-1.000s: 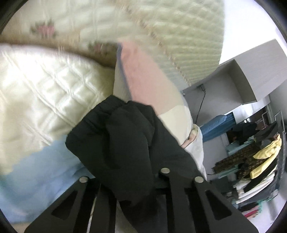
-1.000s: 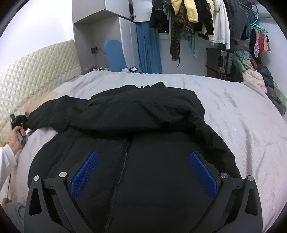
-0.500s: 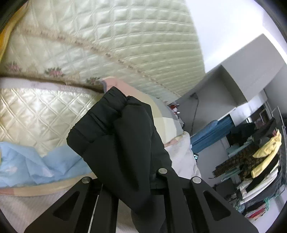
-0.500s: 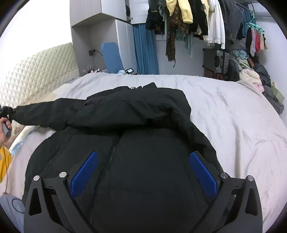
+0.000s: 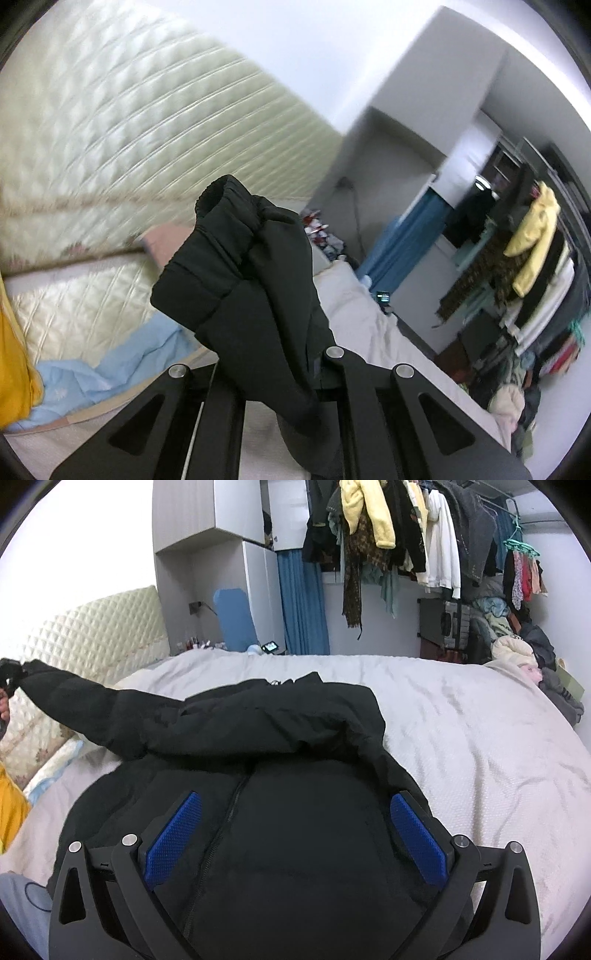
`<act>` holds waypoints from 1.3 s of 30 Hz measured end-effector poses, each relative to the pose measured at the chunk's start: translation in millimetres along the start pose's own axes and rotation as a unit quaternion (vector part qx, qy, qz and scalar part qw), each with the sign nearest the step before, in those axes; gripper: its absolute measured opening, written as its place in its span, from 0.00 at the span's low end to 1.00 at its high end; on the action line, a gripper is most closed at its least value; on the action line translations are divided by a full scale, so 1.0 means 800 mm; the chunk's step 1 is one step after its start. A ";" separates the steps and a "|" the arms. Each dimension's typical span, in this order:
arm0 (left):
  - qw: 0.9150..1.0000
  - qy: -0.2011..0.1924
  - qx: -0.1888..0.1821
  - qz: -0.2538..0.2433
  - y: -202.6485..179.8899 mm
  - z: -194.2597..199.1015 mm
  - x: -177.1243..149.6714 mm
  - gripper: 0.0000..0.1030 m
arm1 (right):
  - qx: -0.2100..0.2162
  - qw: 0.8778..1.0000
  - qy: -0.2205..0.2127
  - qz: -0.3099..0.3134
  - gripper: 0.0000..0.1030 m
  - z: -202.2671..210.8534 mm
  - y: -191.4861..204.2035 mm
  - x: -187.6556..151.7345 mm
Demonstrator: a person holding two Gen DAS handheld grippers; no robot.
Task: Fold large clothes
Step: 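Lift the sleeve with the left tool and carry it over the jacket body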
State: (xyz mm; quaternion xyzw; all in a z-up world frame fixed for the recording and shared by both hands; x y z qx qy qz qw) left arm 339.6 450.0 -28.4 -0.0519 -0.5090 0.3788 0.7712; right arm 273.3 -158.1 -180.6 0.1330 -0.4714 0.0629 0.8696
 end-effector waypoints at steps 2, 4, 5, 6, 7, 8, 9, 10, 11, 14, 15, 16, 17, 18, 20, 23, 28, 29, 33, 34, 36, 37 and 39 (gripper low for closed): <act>1.000 -0.004 -0.009 -0.015 -0.033 0.017 0.003 0.05 | 0.001 1.000 -0.006 -0.006 1.00 0.005 -0.004 0.001; 0.999 -0.004 -0.026 -0.032 -0.073 0.035 0.002 0.06 | 0.002 1.000 -0.012 -0.011 1.00 0.010 -0.009 0.002; 0.999 -0.005 -0.032 -0.042 -0.093 0.044 0.001 0.06 | 0.002 1.000 -0.015 -0.013 1.00 0.013 -0.012 0.002; 0.998 -0.005 -0.037 -0.053 -0.112 0.052 -0.001 0.06 | 0.000 1.000 -0.017 -0.016 1.00 0.015 -0.015 0.002; 0.997 -0.006 -0.041 -0.063 -0.133 0.061 -0.002 0.06 | -0.001 1.000 -0.018 -0.018 1.00 0.017 -0.018 0.001; 0.996 -0.006 -0.045 -0.071 -0.150 0.068 -0.005 0.06 | -0.002 1.000 -0.020 -0.022 1.00 0.020 -0.021 0.001; 0.995 -0.007 -0.051 -0.080 -0.169 0.076 -0.008 0.06 | -0.001 0.999 -0.024 -0.028 1.00 0.024 -0.025 0.002; 0.994 -0.008 -0.058 -0.089 -0.189 0.085 -0.013 0.06 | 0.000 0.999 -0.028 -0.032 1.00 0.028 -0.027 0.003; 0.993 -0.008 -0.062 -0.096 -0.201 0.090 -0.016 0.07 | 0.002 0.999 -0.034 -0.037 1.00 0.033 -0.029 0.004; 0.989 -0.010 -0.077 -0.124 -0.254 0.113 -0.036 0.07 | 0.004 0.998 -0.043 -0.045 1.00 0.043 -0.034 0.006; 0.988 -0.011 -0.080 -0.135 -0.274 0.119 -0.045 0.07 | 0.007 0.998 -0.049 -0.047 1.00 0.049 -0.034 0.008; 0.986 -0.012 -0.083 -0.142 -0.289 0.125 -0.052 0.07 | 0.006 0.997 -0.054 -0.047 1.00 0.053 -0.034 0.009; 0.984 -0.012 -0.087 -0.152 -0.307 0.131 -0.062 0.07 | 0.005 0.997 -0.057 -0.046 1.00 0.055 -0.035 0.010; 0.983 -0.014 -0.091 -0.161 -0.323 0.135 -0.072 0.07 | 0.003 0.997 -0.063 -0.045 1.00 0.059 -0.036 0.012; 0.979 -0.017 -0.096 -0.177 -0.348 0.138 -0.093 0.07 | -0.002 0.997 -0.067 -0.047 1.00 0.063 -0.039 0.015; 0.975 -0.013 -0.110 -0.191 -0.388 0.140 -0.132 0.07 | -0.010 0.995 -0.080 -0.055 1.00 0.074 -0.046 0.019; 0.971 0.001 -0.124 -0.206 -0.449 0.130 -0.201 0.09 | -0.023 0.994 -0.085 -0.067 1.00 0.081 -0.064 0.018; 0.970 0.005 -0.129 -0.207 -0.460 0.128 -0.213 0.09 | -0.026 0.994 -0.085 -0.070 1.00 0.082 -0.067 0.018; 0.963 0.018 -0.140 -0.229 -0.509 0.120 -0.275 0.09 | -0.033 0.991 -0.094 -0.092 1.00 0.088 -0.085 0.019; 0.961 0.023 -0.145 -0.234 -0.524 0.118 -0.292 0.09 | -0.031 0.990 -0.096 -0.097 1.00 0.089 -0.088 0.018; 0.959 0.027 -0.151 -0.240 -0.544 0.115 -0.321 0.09 | -0.028 0.989 -0.098 -0.104 1.00 0.089 -0.091 0.017; 0.957 0.030 -0.156 -0.242 -0.556 0.113 -0.343 0.09 | -0.027 0.989 -0.099 -0.105 1.00 0.089 -0.091 0.017; 0.955 0.043 -0.165 -0.244 -0.573 0.106 -0.379 0.09 | -0.022 0.989 -0.099 -0.104 1.00 0.088 -0.091 0.018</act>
Point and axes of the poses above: each gripper's, at about its wrist camera, not at the fingertips, and z roughly against the way its jaws point, y to its left, x to its top, the point moved 10 cm from there along -z, roughly the way its jaws point, and after that the axes turned 8 degrees about x, right-handed, at the moved point
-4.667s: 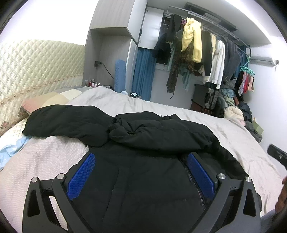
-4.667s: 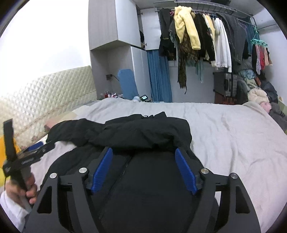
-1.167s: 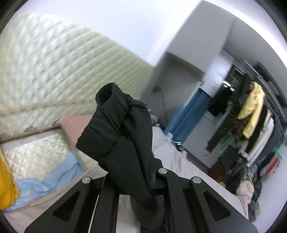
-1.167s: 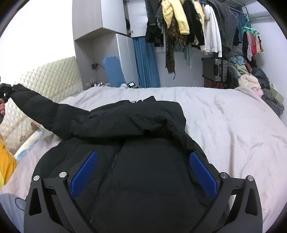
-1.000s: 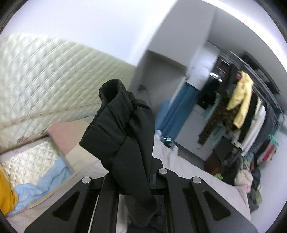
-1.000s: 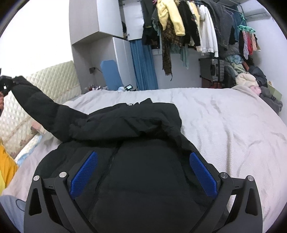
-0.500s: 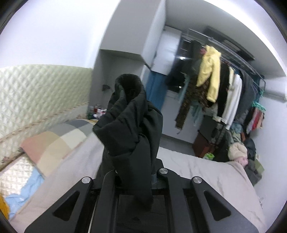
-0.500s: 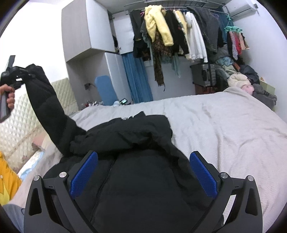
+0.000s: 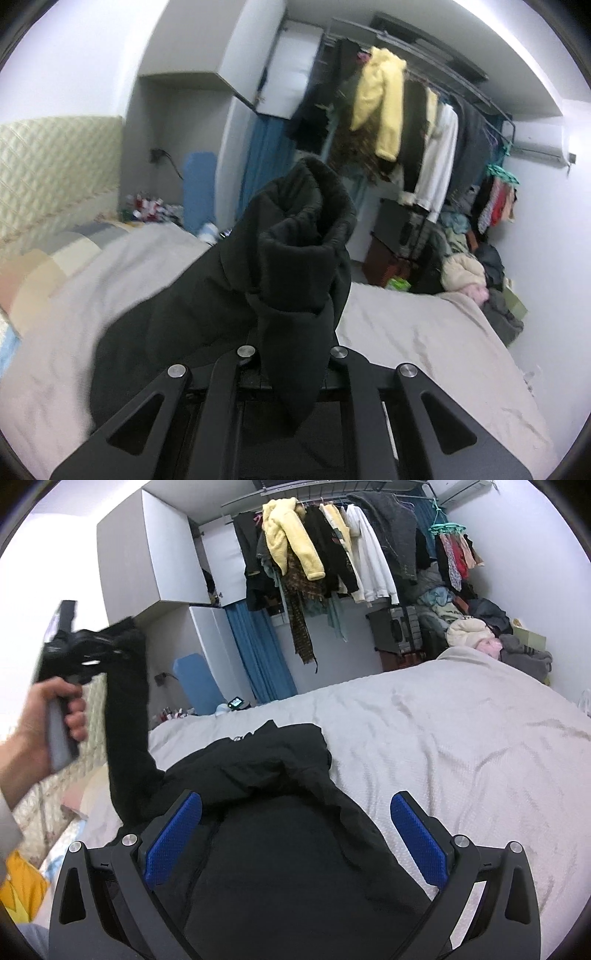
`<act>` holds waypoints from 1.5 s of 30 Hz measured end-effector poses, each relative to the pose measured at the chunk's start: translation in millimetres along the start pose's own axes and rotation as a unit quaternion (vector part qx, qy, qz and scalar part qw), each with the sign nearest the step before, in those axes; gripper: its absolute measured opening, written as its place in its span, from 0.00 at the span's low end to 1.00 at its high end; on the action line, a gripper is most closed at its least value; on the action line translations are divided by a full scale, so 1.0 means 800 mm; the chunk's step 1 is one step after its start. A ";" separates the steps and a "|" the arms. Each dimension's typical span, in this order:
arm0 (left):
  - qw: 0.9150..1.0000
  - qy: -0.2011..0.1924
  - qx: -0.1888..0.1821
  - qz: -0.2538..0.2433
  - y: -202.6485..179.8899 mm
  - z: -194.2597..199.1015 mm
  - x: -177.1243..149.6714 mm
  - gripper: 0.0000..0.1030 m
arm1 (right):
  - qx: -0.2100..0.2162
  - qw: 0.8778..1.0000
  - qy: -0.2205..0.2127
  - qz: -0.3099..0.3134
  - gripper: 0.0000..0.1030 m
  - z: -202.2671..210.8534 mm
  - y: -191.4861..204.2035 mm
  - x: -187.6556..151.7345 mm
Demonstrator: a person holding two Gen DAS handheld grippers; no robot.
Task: Fold large clothes
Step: 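Lift the sleeve with the left tool and carry it over the jacket body, then lower the sleeve onto the jacket and open the left tool, then move both tools to the jacket hem, positioning to grasp it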
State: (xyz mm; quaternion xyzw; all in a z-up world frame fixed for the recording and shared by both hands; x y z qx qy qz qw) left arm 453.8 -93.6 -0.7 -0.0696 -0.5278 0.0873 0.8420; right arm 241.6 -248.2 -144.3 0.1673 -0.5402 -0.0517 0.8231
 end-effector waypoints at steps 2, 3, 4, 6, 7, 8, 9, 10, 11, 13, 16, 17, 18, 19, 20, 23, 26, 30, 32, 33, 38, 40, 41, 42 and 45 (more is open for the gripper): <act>1.000 0.014 -0.010 -0.006 -0.029 -0.019 -0.024 0.09 | 0.003 1.000 -0.001 0.002 1.00 0.000 -0.001 0.001; 1.000 0.020 -0.011 -0.013 -0.041 -0.027 -0.033 0.09 | 0.004 1.000 -0.001 0.004 1.00 0.000 0.000 0.000; 0.999 0.025 -0.013 -0.027 -0.059 -0.037 -0.047 0.09 | 0.005 1.000 -0.001 0.006 1.00 0.000 0.001 0.000; 0.998 0.027 -0.015 -0.052 -0.084 -0.051 -0.070 0.09 | 0.009 1.000 0.001 0.008 1.00 -0.003 0.001 -0.002; 0.998 0.031 -0.018 -0.058 -0.093 -0.057 -0.081 0.09 | 0.010 1.000 0.002 0.008 1.00 -0.004 0.001 -0.003; 0.997 0.040 -0.025 -0.061 -0.104 -0.067 -0.096 0.09 | 0.012 1.000 0.004 0.009 1.00 -0.005 0.001 -0.005; 0.996 0.049 -0.032 -0.062 -0.113 -0.076 -0.111 0.09 | 0.012 1.000 0.005 0.010 1.00 -0.006 0.002 -0.005; 0.996 0.055 -0.036 -0.061 -0.119 -0.083 -0.123 0.09 | 0.013 1.000 0.008 0.009 1.00 -0.009 0.001 -0.007; 0.995 0.061 -0.043 -0.058 -0.124 -0.089 -0.137 0.09 | 0.014 1.000 0.011 0.006 1.00 -0.011 0.000 -0.009; 0.994 0.071 -0.055 -0.056 -0.133 -0.103 -0.166 0.09 | 0.017 1.000 0.013 -0.002 1.00 -0.015 -0.003 -0.011; 0.991 0.101 -0.057 -0.067 -0.145 -0.133 -0.215 0.12 | 0.022 0.999 0.015 -0.018 1.00 -0.018 -0.011 -0.013; 0.990 0.111 -0.054 -0.074 -0.148 -0.142 -0.231 0.12 | 0.023 0.999 0.013 -0.022 1.00 -0.018 -0.011 -0.013; 0.988 0.121 -0.051 -0.082 -0.152 -0.152 -0.247 0.15 | 0.023 0.999 0.011 -0.024 1.00 -0.019 -0.012 -0.013; 0.986 0.134 -0.049 -0.090 -0.155 -0.164 -0.267 0.16 | 0.024 0.999 0.010 -0.024 1.00 -0.019 -0.013 -0.013; 0.985 0.140 -0.047 -0.094 -0.155 -0.171 -0.277 0.20 | 0.025 0.999 0.009 -0.024 1.00 -0.020 -0.013 -0.013; 0.983 0.146 -0.043 -0.100 -0.158 -0.186 -0.304 0.25 | 0.029 0.999 0.013 -0.027 1.00 -0.027 -0.014 -0.015; 0.983 0.137 -0.035 -0.117 -0.156 -0.185 -0.301 0.26 | 0.029 0.999 0.018 -0.029 1.00 -0.033 -0.016 -0.018; 0.985 0.107 -0.030 -0.130 -0.149 -0.164 -0.276 0.61 | 0.030 0.999 0.021 -0.036 1.00 -0.039 -0.018 -0.019; 0.986 0.094 -0.034 -0.133 -0.144 -0.145 -0.263 0.85 | 0.030 0.999 0.019 -0.034 1.00 -0.038 -0.016 -0.019; 0.986 0.084 -0.038 -0.140 -0.145 -0.134 -0.259 0.91 | 0.030 0.999 0.019 -0.032 1.00 -0.039 -0.013 -0.018; 0.986 0.079 -0.054 -0.133 -0.128 -0.096 -0.234 0.92 | 0.039 0.999 0.019 -0.014 1.00 -0.037 0.002 -0.019; 0.989 0.075 -0.054 -0.117 -0.107 -0.079 -0.219 0.94 | 0.042 0.999 0.010 0.005 1.00 -0.035 0.014 -0.012; 0.990 0.071 -0.052 -0.113 -0.097 -0.072 -0.208 0.97 | 0.044 0.999 0.007 0.013 1.00 -0.036 0.020 -0.007; 0.991 0.065 -0.047 -0.109 -0.083 -0.063 -0.197 0.99 | 0.051 0.998 0.005 0.022 1.00 -0.039 0.028 0.001; 0.994 0.045 -0.029 -0.100 -0.038 -0.041 -0.163 1.00 | 0.063 0.997 -0.005 0.052 1.00 -0.052 0.054 0.024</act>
Point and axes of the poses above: each gripper's, at about its wrist camera, not at the fingertips, and z roughly against the way its jaws point, y to its left, x to its top, the point moved 10 cm from there along -z, roughly the way its jaws point, and after that the axes turned 8 degrees about x, right-handed, at the moved point
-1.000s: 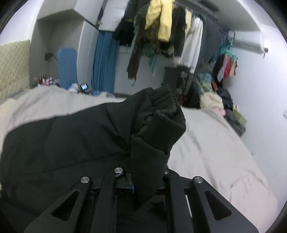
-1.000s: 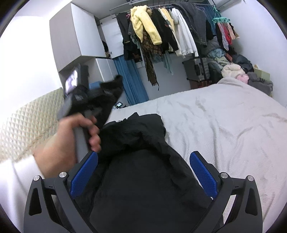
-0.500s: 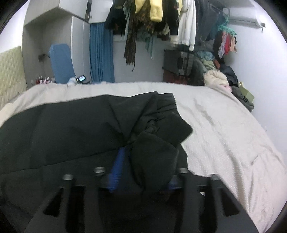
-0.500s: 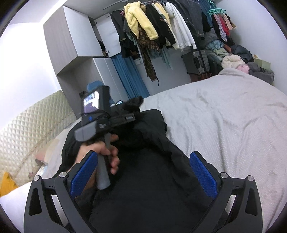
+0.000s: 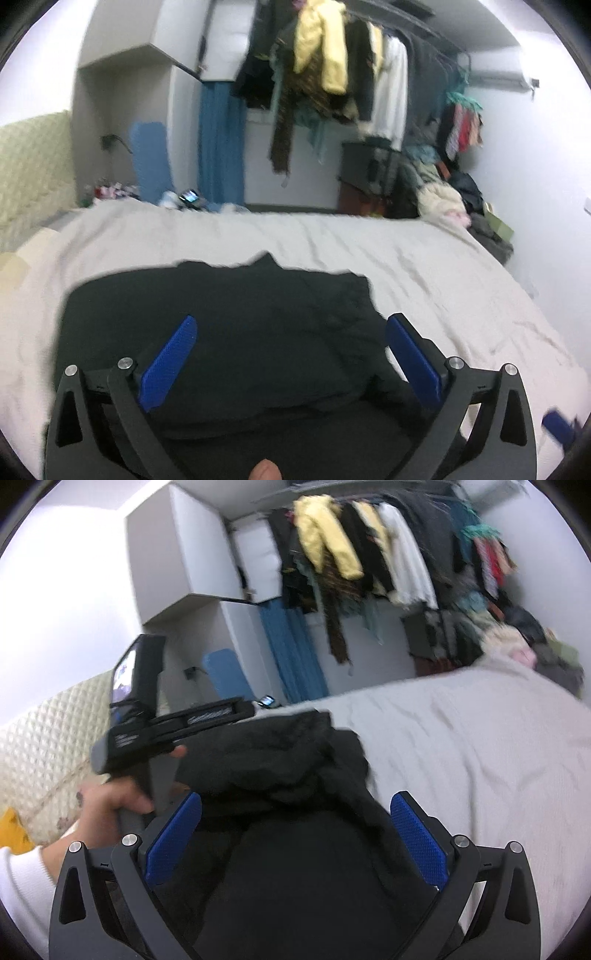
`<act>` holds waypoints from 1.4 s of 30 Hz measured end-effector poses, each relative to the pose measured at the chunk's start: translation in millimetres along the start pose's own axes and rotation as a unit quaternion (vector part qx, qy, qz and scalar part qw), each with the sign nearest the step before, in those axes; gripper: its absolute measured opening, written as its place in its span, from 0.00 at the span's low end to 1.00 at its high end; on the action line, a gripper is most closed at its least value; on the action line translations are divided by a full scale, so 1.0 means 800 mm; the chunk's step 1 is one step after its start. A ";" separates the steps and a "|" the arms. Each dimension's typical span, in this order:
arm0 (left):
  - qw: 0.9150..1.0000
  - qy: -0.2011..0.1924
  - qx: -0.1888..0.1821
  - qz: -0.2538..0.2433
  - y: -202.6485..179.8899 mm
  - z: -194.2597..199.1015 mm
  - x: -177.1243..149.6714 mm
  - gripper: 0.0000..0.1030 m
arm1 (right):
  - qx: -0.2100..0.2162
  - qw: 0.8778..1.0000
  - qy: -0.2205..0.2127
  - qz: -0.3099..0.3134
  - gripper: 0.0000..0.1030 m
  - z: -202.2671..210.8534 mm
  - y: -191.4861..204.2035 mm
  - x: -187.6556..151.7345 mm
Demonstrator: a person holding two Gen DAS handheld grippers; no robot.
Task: Fold large clothes
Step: 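Move both tools to the jacket hem, positioning to grasp it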
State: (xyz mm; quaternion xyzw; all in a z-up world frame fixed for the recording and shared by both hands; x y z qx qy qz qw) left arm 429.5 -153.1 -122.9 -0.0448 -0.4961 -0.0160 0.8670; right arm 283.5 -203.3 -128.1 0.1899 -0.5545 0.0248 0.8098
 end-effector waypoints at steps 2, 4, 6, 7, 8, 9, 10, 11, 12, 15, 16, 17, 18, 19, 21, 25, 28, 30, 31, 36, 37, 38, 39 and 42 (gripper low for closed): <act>1.000 0.001 0.014 0.004 0.034 0.012 0.008 1.00 | 0.014 1.000 -0.006 0.003 1.00 -0.012 0.009 0.012; 0.999 0.000 0.032 0.005 0.071 0.024 0.014 1.00 | 0.022 1.000 -0.005 0.004 1.00 -0.034 0.014 0.026; 0.999 -0.004 0.044 0.014 0.105 0.031 0.020 1.00 | 0.019 1.000 -0.002 0.017 1.00 -0.060 0.018 0.037; 0.999 -0.002 0.048 0.023 0.124 0.031 0.020 1.00 | 0.018 1.000 0.002 0.021 1.00 -0.074 0.019 0.040; 0.998 0.003 0.052 0.032 0.141 0.028 0.018 1.00 | 0.020 0.999 0.009 0.023 0.98 -0.088 0.019 0.040; 0.998 0.010 0.056 0.041 0.158 0.022 0.016 1.00 | 0.022 0.999 0.017 0.024 0.94 -0.100 0.019 0.040; 0.997 0.015 0.060 0.049 0.176 0.016 0.014 1.00 | 0.024 0.999 0.031 0.026 0.92 -0.121 0.021 0.038; 0.996 0.020 0.063 0.055 0.190 0.009 0.011 1.00 | 0.027 0.998 0.046 0.027 0.87 -0.142 0.022 0.036; 0.996 0.025 0.066 0.059 0.203 0.000 0.009 1.00 | 0.028 0.998 0.054 0.029 0.82 -0.154 0.022 0.035; 0.993 0.049 0.076 0.075 0.240 -0.041 -0.008 1.00 | 0.022 0.994 0.079 0.067 0.71 -0.213 0.025 0.025; 0.992 0.055 0.077 0.078 0.248 -0.056 -0.012 1.00 | 0.022 0.993 0.086 0.077 0.70 -0.228 0.023 0.023; 0.992 0.059 0.078 0.079 0.252 -0.067 -0.017 1.00 | 0.020 0.992 0.092 0.086 0.67 -0.247 0.021 0.019; 0.992 0.063 0.080 0.078 0.256 -0.080 -0.022 0.99 | 0.018 0.991 0.095 0.089 0.67 -0.258 0.017 0.017; 0.992 0.069 0.082 0.072 0.259 -0.097 -0.028 0.99 | 0.013 0.991 0.100 0.093 0.67 -0.276 0.010 0.011; 0.991 0.077 0.091 0.058 0.262 -0.120 -0.042 1.00 | 0.005 0.990 0.111 0.087 0.67 -0.295 -0.003 0.002; 0.991 0.082 0.095 0.046 0.268 -0.165 -0.055 1.00 | 0.009 0.988 0.129 0.081 0.67 -0.327 -0.021 -0.018; 0.992 0.078 0.096 0.040 0.269 -0.186 -0.060 1.00 | 0.012 0.987 0.144 0.073 0.69 -0.342 -0.027 -0.035; 0.992 0.076 0.093 0.041 0.267 -0.195 -0.065 1.00 | 0.014 0.986 0.150 0.070 0.69 -0.349 -0.029 -0.041; 0.992 0.076 0.092 0.042 0.268 -0.202 -0.069 1.00 | 0.013 0.986 0.150 0.069 0.69 -0.352 -0.032 -0.047; 0.991 0.084 0.095 0.046 0.267 -0.218 -0.080 1.00 | -0.001 0.983 0.166 0.076 0.69 -0.367 -0.035 -0.061; 0.990 0.087 0.096 0.046 0.266 -0.217 -0.080 1.00 | -0.002 0.983 0.170 0.075 0.69 -0.369 -0.036 -0.062; 0.990 0.089 0.097 0.045 0.265 -0.214 -0.078 1.00 | -0.003 0.982 0.174 0.072 0.69 -0.367 -0.037 -0.063; 0.990 0.092 0.099 0.040 0.264 -0.211 -0.078 1.00 | -0.004 0.982 0.176 0.070 0.69 -0.367 -0.037 -0.063; 0.990 0.092 0.103 0.035 0.264 -0.193 -0.074 1.00 | 0.002 0.981 0.183 0.058 0.68 -0.346 -0.034 -0.057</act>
Point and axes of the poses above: each gripper's, at about its wrist camera, not at the fingertips, and z roughly against the way its jaws point, y to its left, x to its top, the point moved 10 cm from there along -z, roughly the way its jaws point, and after that the axes turned 8 degrees about x, right-handed, at the moved point
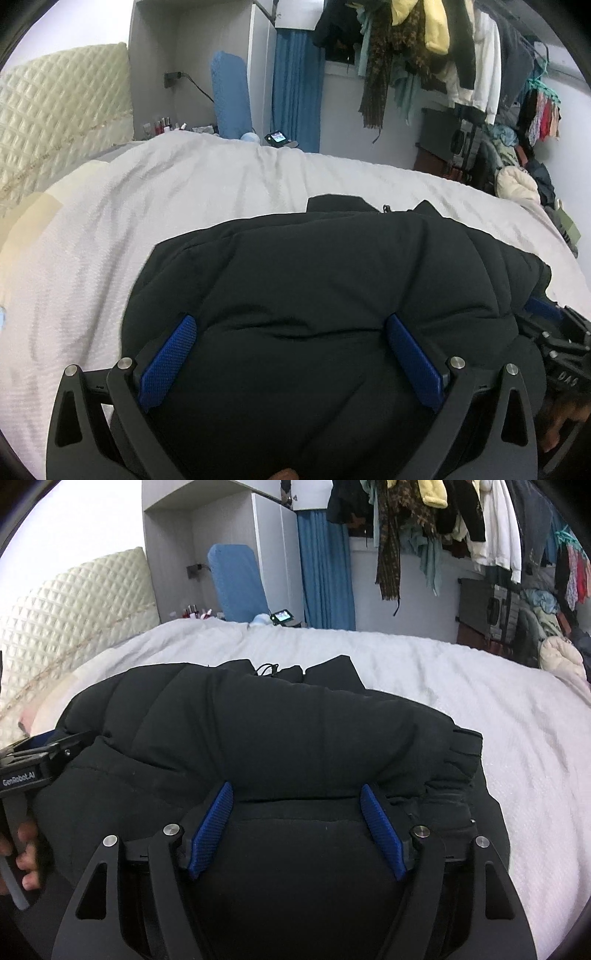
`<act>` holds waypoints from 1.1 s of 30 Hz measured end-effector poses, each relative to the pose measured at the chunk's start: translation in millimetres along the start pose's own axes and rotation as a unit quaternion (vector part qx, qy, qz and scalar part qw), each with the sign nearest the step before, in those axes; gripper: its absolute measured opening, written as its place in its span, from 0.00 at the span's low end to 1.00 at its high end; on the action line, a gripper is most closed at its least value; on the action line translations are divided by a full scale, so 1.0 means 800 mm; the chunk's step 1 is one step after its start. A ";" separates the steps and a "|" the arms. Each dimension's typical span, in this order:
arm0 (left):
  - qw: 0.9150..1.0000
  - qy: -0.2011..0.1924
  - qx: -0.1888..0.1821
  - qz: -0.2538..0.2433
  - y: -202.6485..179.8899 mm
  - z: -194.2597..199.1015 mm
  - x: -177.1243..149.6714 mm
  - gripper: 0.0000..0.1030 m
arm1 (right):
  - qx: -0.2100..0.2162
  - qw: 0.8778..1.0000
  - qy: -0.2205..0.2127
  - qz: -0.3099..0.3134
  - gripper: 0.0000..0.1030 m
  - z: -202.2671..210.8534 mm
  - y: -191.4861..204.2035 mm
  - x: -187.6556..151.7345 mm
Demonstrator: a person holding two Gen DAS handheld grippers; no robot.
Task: Fold large clothes
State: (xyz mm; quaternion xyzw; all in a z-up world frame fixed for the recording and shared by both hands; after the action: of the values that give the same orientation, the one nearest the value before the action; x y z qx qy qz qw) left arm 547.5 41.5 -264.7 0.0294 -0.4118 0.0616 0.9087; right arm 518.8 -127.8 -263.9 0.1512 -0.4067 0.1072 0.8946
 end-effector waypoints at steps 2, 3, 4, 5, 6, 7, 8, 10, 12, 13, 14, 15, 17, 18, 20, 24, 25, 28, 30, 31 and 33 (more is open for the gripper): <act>1.000 -0.007 -0.003 0.011 0.011 0.016 -0.002 1.00 | 0.008 1.000 -0.009 -0.002 0.67 0.020 0.001 0.002; 1.000 -0.009 -0.003 0.013 0.016 0.022 -0.005 1.00 | 0.007 1.000 -0.014 -0.001 0.67 0.027 0.000 0.003; 1.000 -0.011 -0.001 0.014 0.023 0.026 -0.009 1.00 | 0.002 1.000 -0.023 0.001 0.67 0.041 -0.004 0.002; 1.000 -0.013 0.002 0.014 0.030 0.029 -0.012 1.00 | 0.001 1.000 -0.026 0.002 0.67 0.046 -0.006 0.002; 1.000 -0.014 0.008 0.015 0.038 0.030 -0.016 1.00 | -0.001 1.000 -0.029 0.002 0.67 0.055 -0.011 -0.001; 1.000 -0.011 0.010 0.016 0.044 0.029 -0.020 1.00 | -0.003 1.000 -0.027 0.003 0.67 0.056 -0.015 -0.005; 1.000 0.000 0.011 0.019 0.050 0.024 -0.027 1.00 | -0.005 1.000 -0.021 0.004 0.66 0.055 -0.019 -0.010; 1.000 0.017 0.006 0.025 0.055 0.015 -0.040 1.00 | -0.009 1.000 -0.007 0.008 0.66 0.045 -0.025 -0.021; 1.000 0.016 0.001 0.025 0.052 0.012 -0.045 1.00 | -0.009 1.000 0.000 0.015 0.67 0.037 -0.025 -0.027; 1.000 0.017 0.000 0.023 0.050 0.010 -0.048 1.00 | -0.011 1.000 0.002 0.018 0.67 0.033 -0.025 -0.029; 1.000 0.019 -0.001 0.024 0.049 0.007 -0.050 1.00 | -0.012 1.000 0.004 0.019 0.69 0.029 -0.025 -0.030; 0.999 0.021 -0.001 0.026 0.047 0.004 -0.053 1.00 | -0.013 1.000 0.005 0.020 0.69 0.025 -0.026 -0.031; 0.999 0.023 -0.001 0.031 0.046 0.001 -0.053 1.00 | -0.013 1.000 0.005 0.017 0.70 0.020 -0.027 -0.033; 0.999 0.024 -0.001 0.033 0.045 0.002 -0.052 1.00 | -0.014 1.000 0.004 0.014 0.70 0.020 -0.028 -0.032; 0.999 0.029 0.002 0.040 0.046 0.005 -0.049 1.00 | -0.015 1.000 0.004 0.006 0.70 0.024 -0.027 -0.033; 0.999 0.033 0.013 0.032 0.048 0.027 -0.039 1.00 | -0.003 1.000 -0.008 -0.012 0.69 0.050 -0.024 -0.022; 0.999 0.025 0.014 0.025 0.046 0.042 -0.032 1.00 | -0.001 1.000 -0.016 -0.018 0.69 0.066 -0.022 -0.015; 1.000 0.002 0.011 0.024 0.046 0.089 -0.012 1.00 | 0.001 0.999 -0.039 -0.012 0.69 0.110 -0.009 0.004; 0.999 -0.013 0.006 0.031 0.045 0.126 0.006 1.00 | -0.002 0.999 -0.053 0.003 0.69 0.143 0.006 0.019; 0.999 -0.021 0.004 0.033 0.045 0.147 0.016 1.00 | -0.004 0.998 -0.061 0.011 0.69 0.162 0.014 0.027; 0.999 -0.038 0.003 0.034 0.044 0.190 0.029 1.00 | -0.004 0.997 -0.078 0.017 0.69 0.194 0.027 0.043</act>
State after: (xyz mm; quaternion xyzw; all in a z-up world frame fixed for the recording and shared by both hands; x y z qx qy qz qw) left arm 444.3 62.9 -147.0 0.0208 -0.4465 0.0924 0.8897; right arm 426.3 -160.5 -137.4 0.1480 -0.4782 0.1089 0.8588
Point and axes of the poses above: each gripper's, at about its wrist camera, not at the fingertips, and z roughly against the way its jaws point, y to its left, x to its top, the point moved 10 cm from there along -z, roughly the way its jaws point, and after that the axes turned 8 degrees about x, right-handed, at the moved point
